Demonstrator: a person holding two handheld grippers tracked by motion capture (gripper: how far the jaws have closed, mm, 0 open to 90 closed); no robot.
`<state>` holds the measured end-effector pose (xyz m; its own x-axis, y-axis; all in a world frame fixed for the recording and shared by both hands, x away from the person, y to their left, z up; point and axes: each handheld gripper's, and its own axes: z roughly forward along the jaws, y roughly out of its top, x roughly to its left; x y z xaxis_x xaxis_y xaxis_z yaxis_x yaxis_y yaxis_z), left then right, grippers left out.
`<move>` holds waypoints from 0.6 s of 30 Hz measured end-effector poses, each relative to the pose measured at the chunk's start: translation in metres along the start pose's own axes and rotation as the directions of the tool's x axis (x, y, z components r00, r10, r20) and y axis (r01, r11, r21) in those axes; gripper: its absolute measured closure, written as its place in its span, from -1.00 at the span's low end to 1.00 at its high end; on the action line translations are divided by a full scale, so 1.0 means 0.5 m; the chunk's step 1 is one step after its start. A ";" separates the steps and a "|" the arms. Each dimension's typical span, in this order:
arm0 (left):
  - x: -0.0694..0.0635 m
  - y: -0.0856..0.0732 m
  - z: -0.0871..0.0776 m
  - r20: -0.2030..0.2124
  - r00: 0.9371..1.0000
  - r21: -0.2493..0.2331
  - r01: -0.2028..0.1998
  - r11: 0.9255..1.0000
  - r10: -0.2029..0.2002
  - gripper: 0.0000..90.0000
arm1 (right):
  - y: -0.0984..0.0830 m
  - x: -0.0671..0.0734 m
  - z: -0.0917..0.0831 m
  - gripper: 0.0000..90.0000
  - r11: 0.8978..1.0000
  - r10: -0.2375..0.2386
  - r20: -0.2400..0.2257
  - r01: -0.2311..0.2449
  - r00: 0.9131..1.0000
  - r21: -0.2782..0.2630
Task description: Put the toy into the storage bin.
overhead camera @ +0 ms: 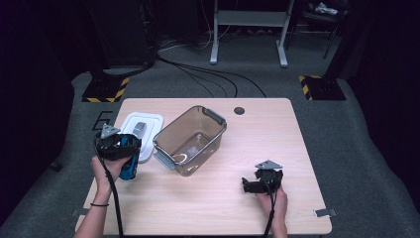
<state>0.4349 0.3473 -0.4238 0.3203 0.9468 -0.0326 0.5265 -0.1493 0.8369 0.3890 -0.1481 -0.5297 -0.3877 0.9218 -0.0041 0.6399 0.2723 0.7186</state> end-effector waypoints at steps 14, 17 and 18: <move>0.007 0.028 0.012 0.007 1.000 -0.001 0.007 1.000 -0.007 -0.45 | 0.000 0.000 0.000 -1.00 1.000 0.002 -0.002 -0.002 1.000 -0.001; 0.006 0.034 0.012 0.007 1.000 -0.003 0.006 1.000 -0.006 -0.45 | 0.000 0.000 0.000 -1.00 1.000 0.002 -0.002 -0.002 1.000 -0.001; 0.007 0.040 0.013 0.005 1.000 -0.002 0.002 1.000 -0.002 -0.45 | 0.000 0.000 0.000 -1.00 1.000 0.001 0.001 -0.001 1.000 -0.001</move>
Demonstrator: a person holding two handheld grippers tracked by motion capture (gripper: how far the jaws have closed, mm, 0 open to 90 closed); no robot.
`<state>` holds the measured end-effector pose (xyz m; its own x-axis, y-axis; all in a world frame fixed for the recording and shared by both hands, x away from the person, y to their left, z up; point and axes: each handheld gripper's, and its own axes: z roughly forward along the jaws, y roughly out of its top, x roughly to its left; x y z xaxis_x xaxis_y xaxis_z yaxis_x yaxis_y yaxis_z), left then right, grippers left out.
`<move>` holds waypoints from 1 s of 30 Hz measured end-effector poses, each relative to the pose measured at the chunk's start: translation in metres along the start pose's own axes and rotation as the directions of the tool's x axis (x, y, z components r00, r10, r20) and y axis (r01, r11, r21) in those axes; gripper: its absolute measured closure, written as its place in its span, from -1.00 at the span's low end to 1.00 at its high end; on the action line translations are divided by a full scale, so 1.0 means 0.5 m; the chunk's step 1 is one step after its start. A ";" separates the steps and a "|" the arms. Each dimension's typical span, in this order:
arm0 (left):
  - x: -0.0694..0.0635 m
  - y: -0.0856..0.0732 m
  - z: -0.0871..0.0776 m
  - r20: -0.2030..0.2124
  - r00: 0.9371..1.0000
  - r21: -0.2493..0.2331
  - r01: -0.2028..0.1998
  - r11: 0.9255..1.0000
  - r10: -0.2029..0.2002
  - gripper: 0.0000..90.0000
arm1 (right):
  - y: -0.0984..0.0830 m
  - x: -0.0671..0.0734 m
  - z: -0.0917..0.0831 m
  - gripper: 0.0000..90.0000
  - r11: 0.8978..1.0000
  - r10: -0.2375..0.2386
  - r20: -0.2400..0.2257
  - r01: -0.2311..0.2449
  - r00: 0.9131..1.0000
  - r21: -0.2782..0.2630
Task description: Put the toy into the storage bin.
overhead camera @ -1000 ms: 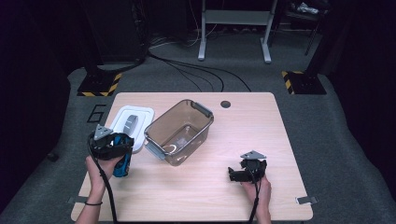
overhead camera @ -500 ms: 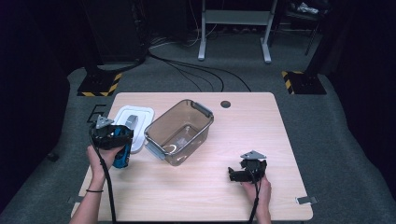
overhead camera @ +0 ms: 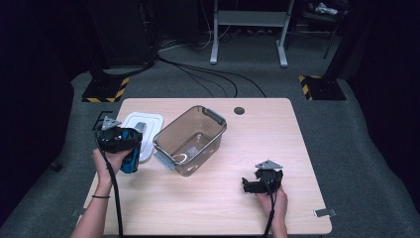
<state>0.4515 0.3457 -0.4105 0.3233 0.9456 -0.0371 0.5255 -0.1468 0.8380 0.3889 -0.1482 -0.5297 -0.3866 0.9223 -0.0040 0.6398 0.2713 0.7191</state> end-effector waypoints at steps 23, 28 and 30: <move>0.012 0.074 0.030 -0.020 1.000 -0.012 -0.018 1.000 0.018 -0.45 | 0.000 0.000 0.000 -1.00 1.000 0.000 0.000 0.000 1.000 0.000; 0.009 0.097 0.041 -0.024 0.999 -0.024 -0.029 0.999 0.028 -0.45 | 0.000 0.000 0.000 -1.00 1.000 0.001 -0.003 -0.001 1.000 -0.001; 0.005 0.106 0.046 -0.031 0.999 -0.027 -0.037 0.999 0.037 -0.45 | 0.000 0.000 0.000 -1.00 1.000 0.001 0.000 -0.001 1.000 0.000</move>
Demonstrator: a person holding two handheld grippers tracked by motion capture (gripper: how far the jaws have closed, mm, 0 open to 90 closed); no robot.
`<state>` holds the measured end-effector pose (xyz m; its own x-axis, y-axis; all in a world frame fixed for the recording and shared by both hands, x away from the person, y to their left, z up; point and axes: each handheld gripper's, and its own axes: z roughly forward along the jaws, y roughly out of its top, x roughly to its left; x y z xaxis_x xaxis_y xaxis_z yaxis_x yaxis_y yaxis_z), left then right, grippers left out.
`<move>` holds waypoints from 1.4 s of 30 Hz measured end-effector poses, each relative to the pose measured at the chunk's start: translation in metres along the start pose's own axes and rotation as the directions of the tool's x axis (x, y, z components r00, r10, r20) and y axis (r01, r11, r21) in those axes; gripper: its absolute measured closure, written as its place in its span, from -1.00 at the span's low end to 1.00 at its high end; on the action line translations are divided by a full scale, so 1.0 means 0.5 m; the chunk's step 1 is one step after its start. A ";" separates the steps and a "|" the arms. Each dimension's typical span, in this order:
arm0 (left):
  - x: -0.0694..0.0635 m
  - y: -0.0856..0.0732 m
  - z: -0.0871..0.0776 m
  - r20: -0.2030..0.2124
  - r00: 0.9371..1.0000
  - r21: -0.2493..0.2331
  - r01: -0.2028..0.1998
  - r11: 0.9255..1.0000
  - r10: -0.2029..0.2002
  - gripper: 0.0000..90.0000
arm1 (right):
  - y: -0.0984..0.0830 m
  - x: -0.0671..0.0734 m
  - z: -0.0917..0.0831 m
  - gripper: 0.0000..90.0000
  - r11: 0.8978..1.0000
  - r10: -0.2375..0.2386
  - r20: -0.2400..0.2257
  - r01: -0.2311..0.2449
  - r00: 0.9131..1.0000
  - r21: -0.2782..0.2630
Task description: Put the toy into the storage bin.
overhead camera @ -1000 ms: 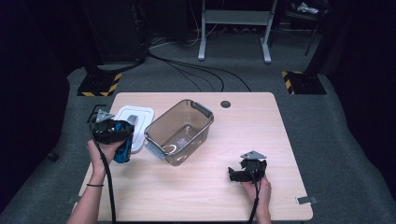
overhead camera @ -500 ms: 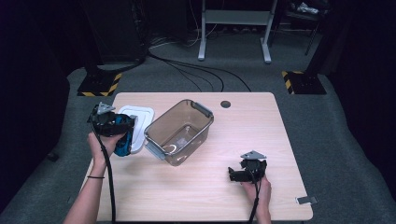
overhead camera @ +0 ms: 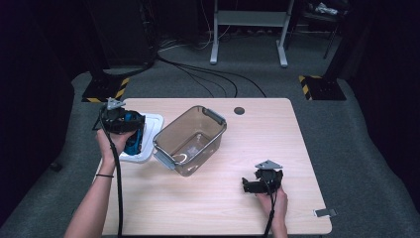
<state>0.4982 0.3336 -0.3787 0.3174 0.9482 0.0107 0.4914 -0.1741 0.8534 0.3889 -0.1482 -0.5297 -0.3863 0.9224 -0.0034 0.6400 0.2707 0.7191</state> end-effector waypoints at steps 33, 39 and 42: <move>-0.058 0.111 0.000 0.031 0.998 -0.057 -0.060 0.997 0.062 -0.45 | 0.000 0.000 0.000 -1.00 1.000 0.000 0.000 0.000 1.000 0.000; -0.075 0.133 -0.006 0.049 0.996 -0.083 -0.072 0.994 0.076 -0.45 | 0.000 0.000 0.000 -1.00 1.000 0.000 -0.002 0.000 1.000 -0.001; -0.093 0.144 -0.008 0.069 0.994 -0.106 -0.080 0.991 0.088 -0.45 | -0.001 0.001 -0.001 -1.00 1.000 0.004 0.000 -0.004 1.000 0.000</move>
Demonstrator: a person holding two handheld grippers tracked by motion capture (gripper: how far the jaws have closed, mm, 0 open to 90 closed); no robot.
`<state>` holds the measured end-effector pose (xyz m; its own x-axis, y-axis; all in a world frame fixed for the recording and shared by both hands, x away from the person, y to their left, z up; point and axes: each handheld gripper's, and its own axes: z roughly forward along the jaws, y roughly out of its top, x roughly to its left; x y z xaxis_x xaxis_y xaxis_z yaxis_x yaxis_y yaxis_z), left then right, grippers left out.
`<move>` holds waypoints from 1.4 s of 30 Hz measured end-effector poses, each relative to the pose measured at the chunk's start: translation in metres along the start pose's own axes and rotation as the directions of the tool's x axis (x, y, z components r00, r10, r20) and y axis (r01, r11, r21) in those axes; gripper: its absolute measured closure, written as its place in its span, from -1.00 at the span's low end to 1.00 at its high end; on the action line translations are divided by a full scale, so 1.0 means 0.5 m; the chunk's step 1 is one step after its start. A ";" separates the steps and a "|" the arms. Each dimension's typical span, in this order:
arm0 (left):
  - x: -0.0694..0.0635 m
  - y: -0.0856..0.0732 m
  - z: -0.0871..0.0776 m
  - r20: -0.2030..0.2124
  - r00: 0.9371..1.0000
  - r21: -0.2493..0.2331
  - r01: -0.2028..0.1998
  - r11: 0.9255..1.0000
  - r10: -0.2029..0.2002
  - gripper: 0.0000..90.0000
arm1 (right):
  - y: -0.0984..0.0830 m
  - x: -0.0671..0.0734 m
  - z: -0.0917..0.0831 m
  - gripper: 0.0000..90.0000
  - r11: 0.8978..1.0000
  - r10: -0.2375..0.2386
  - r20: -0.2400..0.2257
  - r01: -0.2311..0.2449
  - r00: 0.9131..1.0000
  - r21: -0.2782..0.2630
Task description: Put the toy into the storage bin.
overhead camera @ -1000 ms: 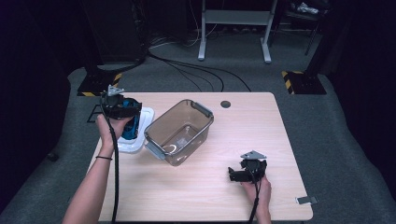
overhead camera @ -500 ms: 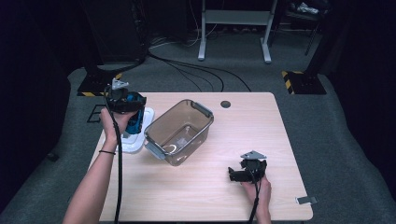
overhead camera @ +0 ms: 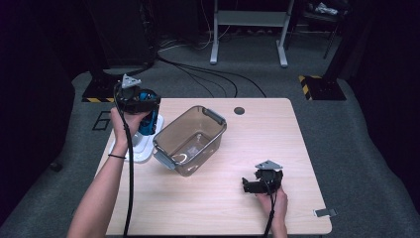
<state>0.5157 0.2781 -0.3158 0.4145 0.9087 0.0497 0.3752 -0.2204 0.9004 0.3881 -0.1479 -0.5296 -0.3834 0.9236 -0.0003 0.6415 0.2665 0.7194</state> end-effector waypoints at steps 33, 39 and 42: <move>-0.129 0.022 0.020 0.183 0.982 -0.063 -0.040 0.997 0.051 -0.45 | 0.000 0.000 0.000 -1.00 1.000 0.000 -0.001 0.000 1.000 -0.001; -0.152 -0.001 0.030 0.218 0.974 -0.049 -0.047 0.998 0.057 -0.45 | 0.000 0.000 0.000 -1.00 1.000 0.000 -0.001 0.000 1.000 -0.001; -0.156 -0.010 0.031 0.223 0.973 -0.046 -0.052 0.998 0.060 -0.45 | 0.000 0.000 0.000 -1.00 1.000 0.000 -0.001 0.000 1.000 -0.001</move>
<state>0.4943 0.2028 -0.3307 0.6110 0.7916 0.0063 0.3151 -0.2504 0.9154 0.3882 -0.1480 -0.5296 -0.3839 0.9234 0.0006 0.6413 0.2661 0.7197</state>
